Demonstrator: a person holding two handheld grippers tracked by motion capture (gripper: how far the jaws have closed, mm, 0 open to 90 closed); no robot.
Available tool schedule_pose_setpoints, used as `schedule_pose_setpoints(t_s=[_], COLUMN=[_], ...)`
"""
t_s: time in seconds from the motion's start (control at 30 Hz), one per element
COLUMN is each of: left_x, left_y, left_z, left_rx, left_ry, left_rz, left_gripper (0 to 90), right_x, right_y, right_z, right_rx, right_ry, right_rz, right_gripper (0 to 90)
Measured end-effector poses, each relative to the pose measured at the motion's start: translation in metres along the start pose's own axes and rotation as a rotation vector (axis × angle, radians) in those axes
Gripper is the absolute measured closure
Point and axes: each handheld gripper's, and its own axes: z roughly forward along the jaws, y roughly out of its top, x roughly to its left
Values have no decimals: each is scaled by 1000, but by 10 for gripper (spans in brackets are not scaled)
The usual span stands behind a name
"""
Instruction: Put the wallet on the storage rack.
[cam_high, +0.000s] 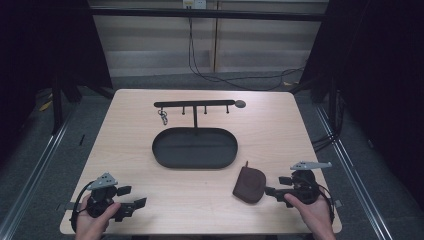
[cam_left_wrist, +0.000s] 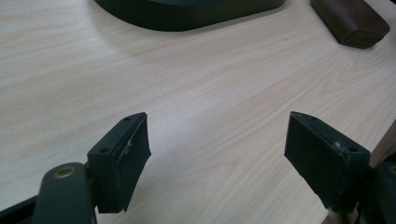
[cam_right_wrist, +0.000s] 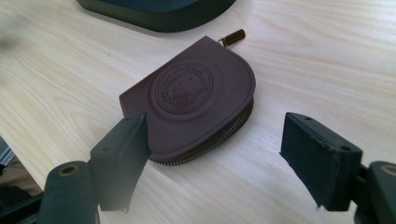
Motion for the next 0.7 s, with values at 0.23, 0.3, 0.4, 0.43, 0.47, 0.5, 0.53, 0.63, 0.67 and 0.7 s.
schedule_pose_setpoints(t_s=[0.23,0.3,0.4,0.43,0.47,0.5,0.53,0.63,0.67,0.7], left_x=[-2,-1,-1,-1,-2,-3,-4,-5,-6,-6], left_y=[1,1,3,3,4,4,4,3,3,3], left_z=[2,6,8,9,10,10,10,9,9,8], left_rx=[-5,14,21,16,27,25,25,23,24,21], left_ry=[15,20,26,28,16,12,11,-12,-7,2], left_rz=[38,35,33,35,43,45,49,43,49,54], left_gripper=[219,219,219,218,215,213,213,210,210,210], right_x=[3,1,1,2,3,3,3,5,5,6], right_y=[16,21,30,32,35,38,41,50,53,56], right_z=[10,16,24,25,27,28,29,31,32,33], right_rx=[82,122,203,227,237,242,255,285,294,312], right_ry=[-1,9,10,16,13,8,9,0,-2,-3], right_rz=[12,15,0,-13,-18,-28,-33,-44,-49,-52], right_gripper=[159,158,185,190,195,207,208,207,205,194])
